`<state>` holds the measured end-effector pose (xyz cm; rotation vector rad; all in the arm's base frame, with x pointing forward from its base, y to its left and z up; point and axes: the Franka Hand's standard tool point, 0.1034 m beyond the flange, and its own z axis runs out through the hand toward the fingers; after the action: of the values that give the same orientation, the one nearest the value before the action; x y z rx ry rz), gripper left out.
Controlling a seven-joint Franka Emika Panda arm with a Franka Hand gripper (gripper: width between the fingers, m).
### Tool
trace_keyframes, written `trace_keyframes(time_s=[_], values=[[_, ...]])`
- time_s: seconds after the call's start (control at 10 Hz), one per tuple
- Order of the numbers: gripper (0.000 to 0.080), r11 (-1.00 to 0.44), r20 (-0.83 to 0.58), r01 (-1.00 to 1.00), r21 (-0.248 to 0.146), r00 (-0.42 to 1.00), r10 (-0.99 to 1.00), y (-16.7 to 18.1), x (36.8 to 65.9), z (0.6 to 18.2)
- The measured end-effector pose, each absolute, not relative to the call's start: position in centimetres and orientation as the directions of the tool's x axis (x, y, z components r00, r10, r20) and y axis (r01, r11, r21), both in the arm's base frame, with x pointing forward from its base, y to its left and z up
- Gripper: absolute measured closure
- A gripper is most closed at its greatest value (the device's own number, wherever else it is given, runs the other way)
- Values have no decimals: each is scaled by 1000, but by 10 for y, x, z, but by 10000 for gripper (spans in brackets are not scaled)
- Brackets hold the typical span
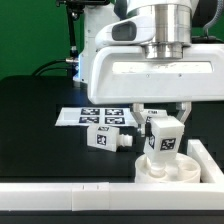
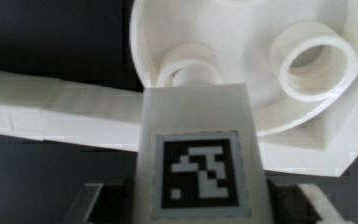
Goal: Assemble stool
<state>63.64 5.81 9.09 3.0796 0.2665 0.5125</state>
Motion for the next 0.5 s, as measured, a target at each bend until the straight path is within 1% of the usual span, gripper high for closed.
trace_keyframes(time_s=[0.2,0.3,0.5], values=[[463,-986,325,165,37,931,168,56,641,95],[463,-986,326,165,37,930,168,57,640,94],[463,-985,325,169,39,930,172,60,637,85]])
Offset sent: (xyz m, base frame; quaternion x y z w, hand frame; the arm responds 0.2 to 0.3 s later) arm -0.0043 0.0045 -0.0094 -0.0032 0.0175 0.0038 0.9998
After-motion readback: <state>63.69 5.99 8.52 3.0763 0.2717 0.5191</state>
